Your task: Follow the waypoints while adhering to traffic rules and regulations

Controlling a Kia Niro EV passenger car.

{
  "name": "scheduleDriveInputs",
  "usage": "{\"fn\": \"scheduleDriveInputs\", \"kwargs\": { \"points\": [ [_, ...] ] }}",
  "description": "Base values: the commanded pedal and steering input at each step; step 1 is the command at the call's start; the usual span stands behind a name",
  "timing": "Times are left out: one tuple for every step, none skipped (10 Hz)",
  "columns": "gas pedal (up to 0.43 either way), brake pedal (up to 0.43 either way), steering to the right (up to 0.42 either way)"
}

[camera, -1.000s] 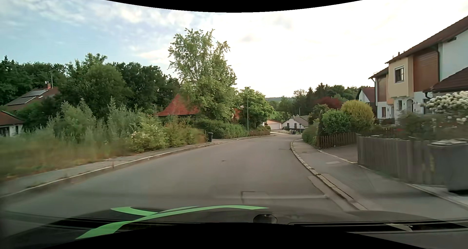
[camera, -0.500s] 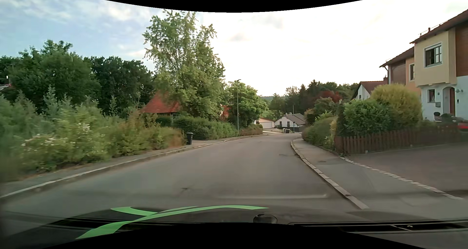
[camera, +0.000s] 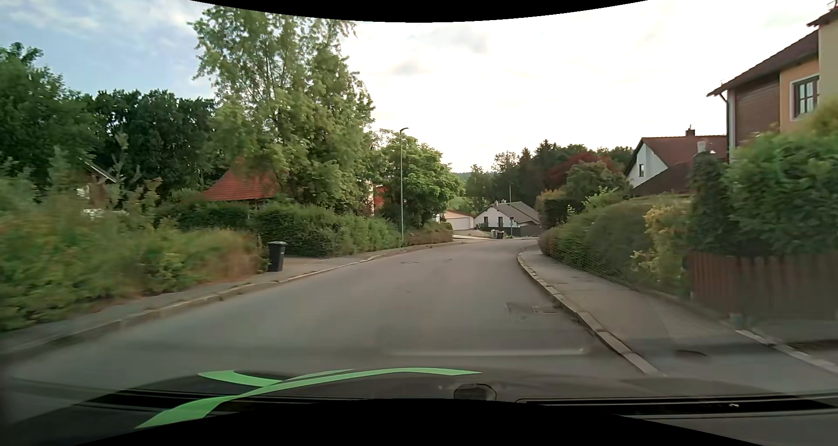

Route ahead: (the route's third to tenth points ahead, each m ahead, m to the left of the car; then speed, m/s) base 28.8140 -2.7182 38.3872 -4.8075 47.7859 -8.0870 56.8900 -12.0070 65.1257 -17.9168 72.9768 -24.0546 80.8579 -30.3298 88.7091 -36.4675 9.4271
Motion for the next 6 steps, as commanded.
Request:
{"fn": "scheduleDriveInputs", "kwargs": {
  "points": [
    [0.0, 0.0, 0.046],
    [0.0, 0.0, 0.046],
    [0.0, 0.0, 0.046],
    [0.0, 0.0, 0.044],
    [0.0, 0.0, 0.038],
    [0.0, 0.0, 0.027]
  ]
}}
